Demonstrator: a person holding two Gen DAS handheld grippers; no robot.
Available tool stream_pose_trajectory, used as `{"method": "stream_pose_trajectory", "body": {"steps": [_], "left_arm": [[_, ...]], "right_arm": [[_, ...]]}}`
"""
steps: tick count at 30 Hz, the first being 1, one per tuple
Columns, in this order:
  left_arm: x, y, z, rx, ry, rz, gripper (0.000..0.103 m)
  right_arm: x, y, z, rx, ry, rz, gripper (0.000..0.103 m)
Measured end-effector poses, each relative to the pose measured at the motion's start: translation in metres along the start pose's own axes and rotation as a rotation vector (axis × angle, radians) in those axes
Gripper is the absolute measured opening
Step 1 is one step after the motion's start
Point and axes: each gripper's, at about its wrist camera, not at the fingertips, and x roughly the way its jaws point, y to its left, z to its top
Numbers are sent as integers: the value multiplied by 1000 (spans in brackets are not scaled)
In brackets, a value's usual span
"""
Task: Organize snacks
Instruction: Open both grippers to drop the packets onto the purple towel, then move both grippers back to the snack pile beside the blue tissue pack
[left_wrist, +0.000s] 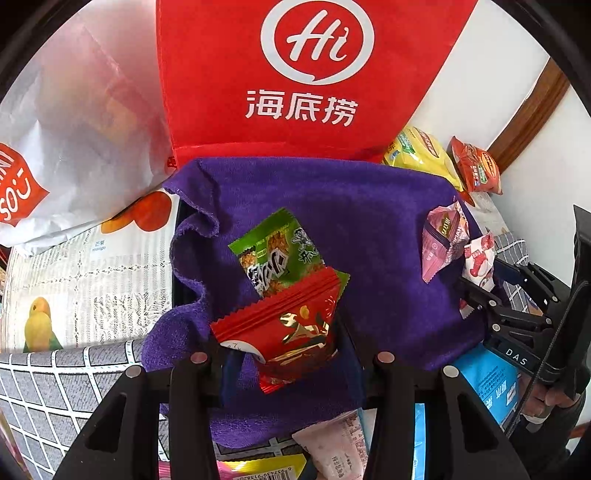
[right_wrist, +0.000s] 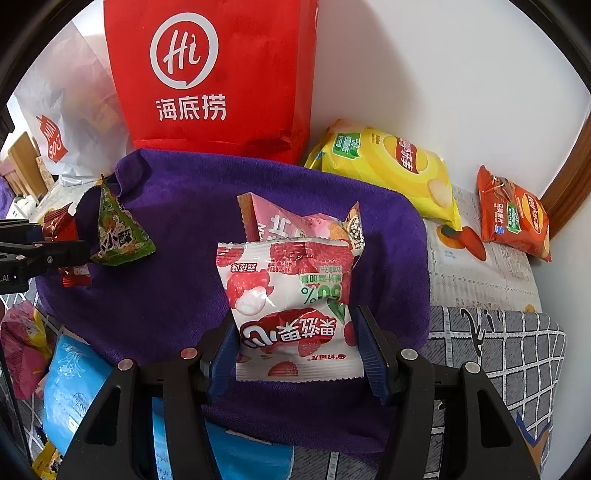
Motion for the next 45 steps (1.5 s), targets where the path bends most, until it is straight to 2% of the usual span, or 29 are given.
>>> {"method": "stream_pose_trajectory", "body": {"steps": [5, 8, 13, 18, 22, 30, 33, 38, 45], "left_arm": [[-4, 0, 0, -5, 1, -24, 46], [-11, 2, 1, -14, -5, -47, 51], [-34, -1, -1, 5, -54, -59, 57], [-60, -8, -3, 34, -105, -72, 57], [-84, -15, -6, 52, -159, -104, 57], [-140, -36, -16, 101, -260, -135, 57], [-155, -41, -28, 97, -263, -145, 57], [-170, -39, -51, 91, -263, -112, 57], [-178, -26, -87, 51, -252, -79, 57]], "right_arm": [[-2, 1, 1, -3, -10, 1, 61], [-8, 2, 2, 3, -25, 7, 69], [-25, 5, 3, 17, -62, 1, 70], [-55, 10, -1, 22, -111, -34, 70], [-83, 5, -9, 84, -160, -51, 70], [-130, 3, -34, 127, -187, -104, 70], [-153, 7, -47, 147, -217, -97, 70], [-177, 14, -64, 156, -260, -100, 70], [-188, 26, -87, 152, -264, -96, 70]]}}
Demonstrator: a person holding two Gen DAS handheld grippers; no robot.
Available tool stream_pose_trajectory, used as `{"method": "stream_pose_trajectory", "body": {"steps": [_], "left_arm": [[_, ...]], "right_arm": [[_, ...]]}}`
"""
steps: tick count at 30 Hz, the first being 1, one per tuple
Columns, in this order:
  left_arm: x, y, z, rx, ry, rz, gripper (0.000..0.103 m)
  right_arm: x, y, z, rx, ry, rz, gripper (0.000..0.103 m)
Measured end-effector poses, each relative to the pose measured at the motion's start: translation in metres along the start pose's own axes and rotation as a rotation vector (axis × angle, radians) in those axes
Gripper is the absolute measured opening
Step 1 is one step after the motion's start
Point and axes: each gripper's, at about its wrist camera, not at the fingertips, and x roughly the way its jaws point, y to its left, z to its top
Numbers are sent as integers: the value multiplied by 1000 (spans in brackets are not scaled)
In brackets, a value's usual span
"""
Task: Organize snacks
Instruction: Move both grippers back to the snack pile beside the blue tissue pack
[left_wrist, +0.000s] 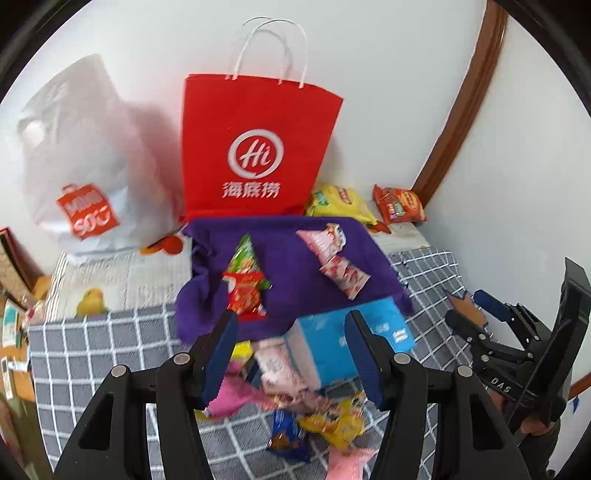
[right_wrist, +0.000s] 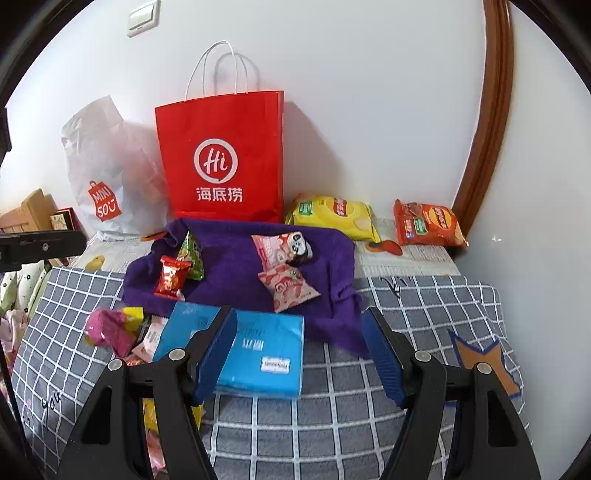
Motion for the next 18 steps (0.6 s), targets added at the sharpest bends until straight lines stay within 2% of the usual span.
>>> {"method": "stream_pose_trajectory", "body": {"steps": [6, 13, 18], "left_arm": [[-8, 12, -26, -31, 20, 9, 57], [-10, 22, -45, -57, 42, 34, 57], [-8, 26, -54, -38, 52, 95, 58]], "right_arm": [[-8, 3, -16, 48, 56, 72, 70], [-7, 13, -36, 50, 109, 77, 70], [3, 24, -50, 46, 164, 108, 68]]}}
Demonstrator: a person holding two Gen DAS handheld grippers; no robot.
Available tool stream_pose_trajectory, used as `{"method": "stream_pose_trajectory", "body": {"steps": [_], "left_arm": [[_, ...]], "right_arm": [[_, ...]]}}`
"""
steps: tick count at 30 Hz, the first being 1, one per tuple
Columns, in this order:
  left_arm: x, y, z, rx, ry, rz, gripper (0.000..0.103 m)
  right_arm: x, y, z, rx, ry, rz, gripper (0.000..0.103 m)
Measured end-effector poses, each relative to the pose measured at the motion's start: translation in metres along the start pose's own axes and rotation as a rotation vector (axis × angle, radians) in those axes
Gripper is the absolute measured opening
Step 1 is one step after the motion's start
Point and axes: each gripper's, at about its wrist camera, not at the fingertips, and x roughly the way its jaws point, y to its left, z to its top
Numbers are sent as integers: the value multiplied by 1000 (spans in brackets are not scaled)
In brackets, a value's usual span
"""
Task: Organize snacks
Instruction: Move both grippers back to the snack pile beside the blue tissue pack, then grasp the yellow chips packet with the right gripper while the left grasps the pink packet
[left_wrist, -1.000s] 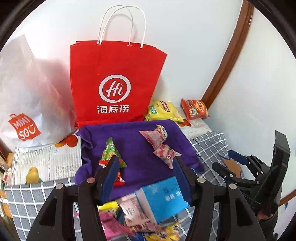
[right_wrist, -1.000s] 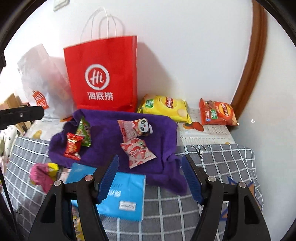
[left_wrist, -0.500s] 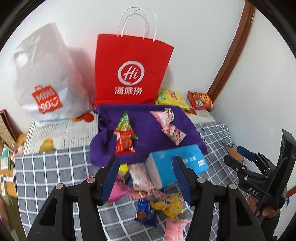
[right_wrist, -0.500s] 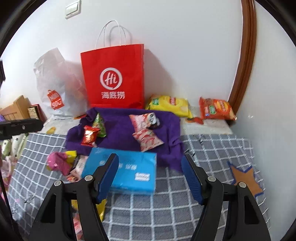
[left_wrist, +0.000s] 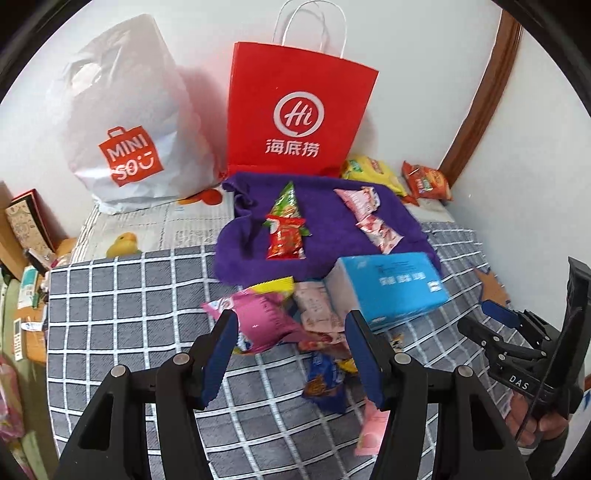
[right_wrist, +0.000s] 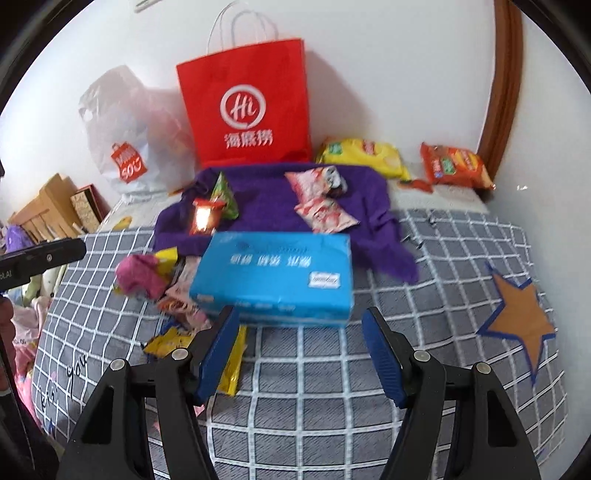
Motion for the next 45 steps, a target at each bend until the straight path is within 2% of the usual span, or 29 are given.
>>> {"method": "stream_pose_trajectory", "body": {"steps": [6, 8, 10, 12, 15, 19, 22, 25, 34, 35, 38, 45], "left_arm": [[6, 7, -10, -6, 12, 22, 61], [7, 12, -13, -14, 15, 21, 61], [9, 16, -15, -23, 22, 17, 61], [10, 21, -17, -32, 23, 11, 61], [8, 29, -22, -42, 19, -7, 61], [6, 39, -23, -59, 7, -6, 61], [6, 47, -24, -76, 3, -7, 61], [10, 52, -26, -87, 13, -14, 61], [20, 61, -30, -114, 37, -5, 61], [21, 62, -30, -116, 40, -4, 61], [23, 63, -32, -123, 49, 4, 61], [26, 57, -33, -115, 62, 20, 61]], "right_arm": [[10, 17, -12, 11, 27, 55, 68], [9, 23, -17, 19, 23, 106, 69], [7, 33, -23, 14, 6, 138, 75], [7, 44, -27, -19, -1, 138, 80], [10, 59, -35, -70, -7, 130, 80], [22, 71, -43, -88, 24, 163, 80], [35, 79, -44, -115, 46, 133, 80], [47, 80, -42, -115, 61, 116, 80], [74, 81, -37, -98, 102, 138, 80], [76, 81, -36, -94, 107, 146, 80], [80, 81, -34, -91, 105, 163, 67], [71, 79, -33, -103, 65, 207, 62]]}}
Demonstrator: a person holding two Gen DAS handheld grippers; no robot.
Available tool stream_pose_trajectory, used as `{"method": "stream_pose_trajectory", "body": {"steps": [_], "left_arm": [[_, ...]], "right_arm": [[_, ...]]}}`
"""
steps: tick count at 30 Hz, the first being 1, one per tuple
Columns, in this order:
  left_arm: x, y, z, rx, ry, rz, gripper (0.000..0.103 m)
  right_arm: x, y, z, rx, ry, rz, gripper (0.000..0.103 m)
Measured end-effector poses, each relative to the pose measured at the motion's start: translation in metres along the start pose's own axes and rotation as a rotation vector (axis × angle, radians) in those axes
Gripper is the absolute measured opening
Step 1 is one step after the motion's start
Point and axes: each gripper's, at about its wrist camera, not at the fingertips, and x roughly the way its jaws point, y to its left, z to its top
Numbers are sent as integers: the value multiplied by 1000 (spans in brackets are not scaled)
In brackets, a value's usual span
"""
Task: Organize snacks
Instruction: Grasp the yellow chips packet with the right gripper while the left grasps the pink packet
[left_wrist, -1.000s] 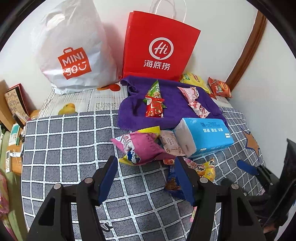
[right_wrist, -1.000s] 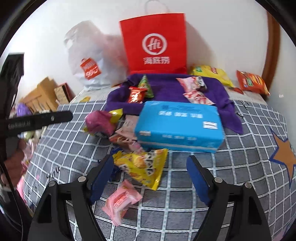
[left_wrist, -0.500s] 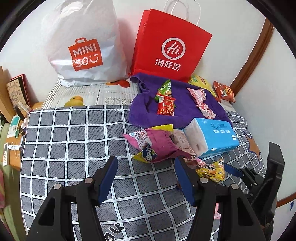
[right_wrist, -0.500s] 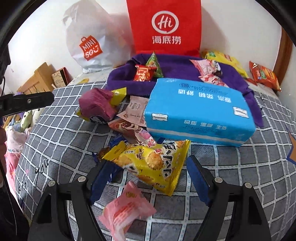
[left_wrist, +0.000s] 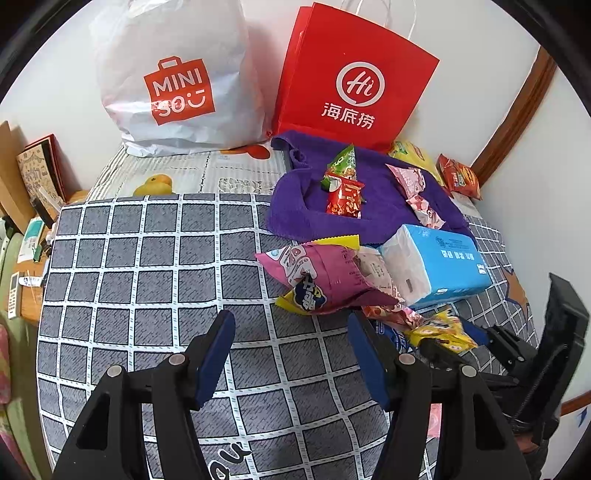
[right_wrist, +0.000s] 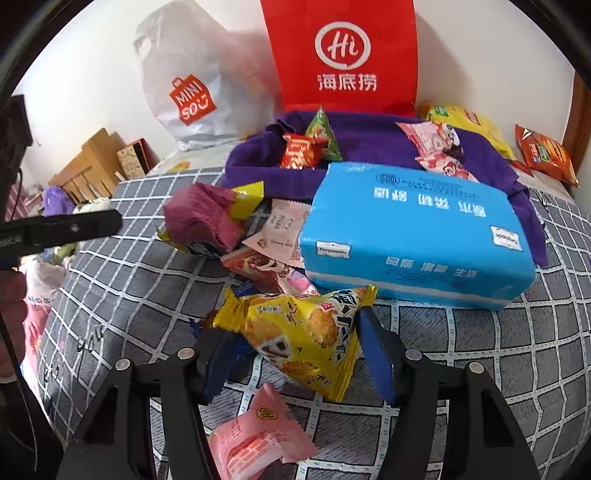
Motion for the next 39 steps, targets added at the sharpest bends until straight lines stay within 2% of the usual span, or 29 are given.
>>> {"method": "stream_pose_trajectory", "body": {"steps": [13, 19, 26, 29, 33, 37, 39], "left_arm": [[4, -14, -5, -2, 13, 18, 61], [9, -6, -4, -50, 24, 27, 61], [18, -12, 2, -53, 30, 22, 61], [26, -17, 11, -59, 37, -3, 61], [39, -24, 27, -68, 62, 7, 61], [53, -31, 38, -62, 79, 10, 68], [67, -35, 40, -57, 112, 36, 68]], "right_arm": [[-49, -20, -4, 6, -97, -5, 59], [-66, -40, -6, 30, -132, -36, 59], [-68, -65, -9, 68, -140, -66, 59], [-67, -73, -11, 82, -137, -64, 59], [-67, -80, -13, 91, -136, -68, 59], [-68, -89, -15, 91, -132, -83, 59], [-68, -94, -15, 96, -134, -88, 59]]}}
